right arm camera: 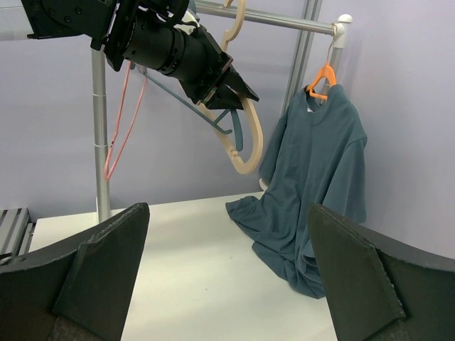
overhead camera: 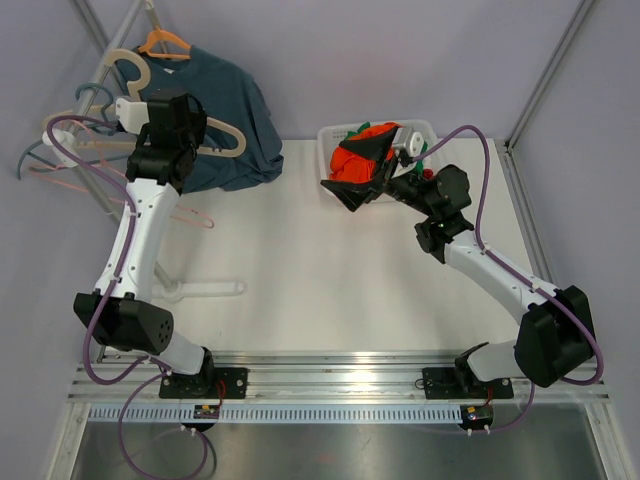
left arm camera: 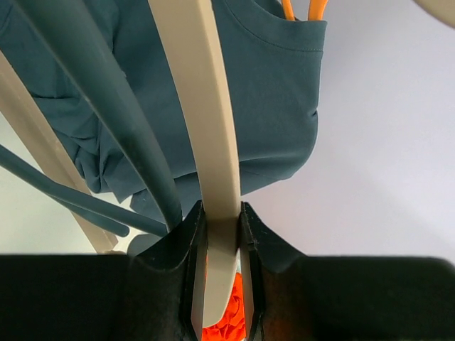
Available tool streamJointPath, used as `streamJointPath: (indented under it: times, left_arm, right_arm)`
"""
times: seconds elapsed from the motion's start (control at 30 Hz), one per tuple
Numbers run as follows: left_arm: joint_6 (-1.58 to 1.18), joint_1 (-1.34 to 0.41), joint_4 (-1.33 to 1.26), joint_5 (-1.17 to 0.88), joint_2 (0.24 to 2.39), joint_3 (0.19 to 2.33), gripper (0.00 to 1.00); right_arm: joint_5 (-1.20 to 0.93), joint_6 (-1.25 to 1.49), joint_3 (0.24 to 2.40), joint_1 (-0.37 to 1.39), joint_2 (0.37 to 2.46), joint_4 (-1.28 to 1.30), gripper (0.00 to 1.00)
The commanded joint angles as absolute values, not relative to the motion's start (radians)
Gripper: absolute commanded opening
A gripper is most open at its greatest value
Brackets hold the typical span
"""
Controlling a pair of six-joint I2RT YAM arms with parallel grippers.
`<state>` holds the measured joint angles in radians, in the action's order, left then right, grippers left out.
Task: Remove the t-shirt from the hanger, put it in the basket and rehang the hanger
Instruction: Hang the hanger back to the clothesline with the left arm
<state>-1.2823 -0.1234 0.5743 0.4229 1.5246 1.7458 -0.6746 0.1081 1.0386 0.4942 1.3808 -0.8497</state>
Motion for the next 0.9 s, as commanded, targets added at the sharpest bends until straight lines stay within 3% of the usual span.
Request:
streamJointPath:
  times: [0.0,0.87]
  left_arm:
    - [-1.339,-0.100,0.551,0.414,1.480,1.736,0.00]
    - [-1.348,-0.072,0.528,0.391,1.511,1.827,0.00]
  right_arm:
    - [-0.689,0.091,1.049,0.486,1.347,-0.871,1.00]
    - [-0.696,0.084,1.046,0.486,1.335,-0.856,0.99]
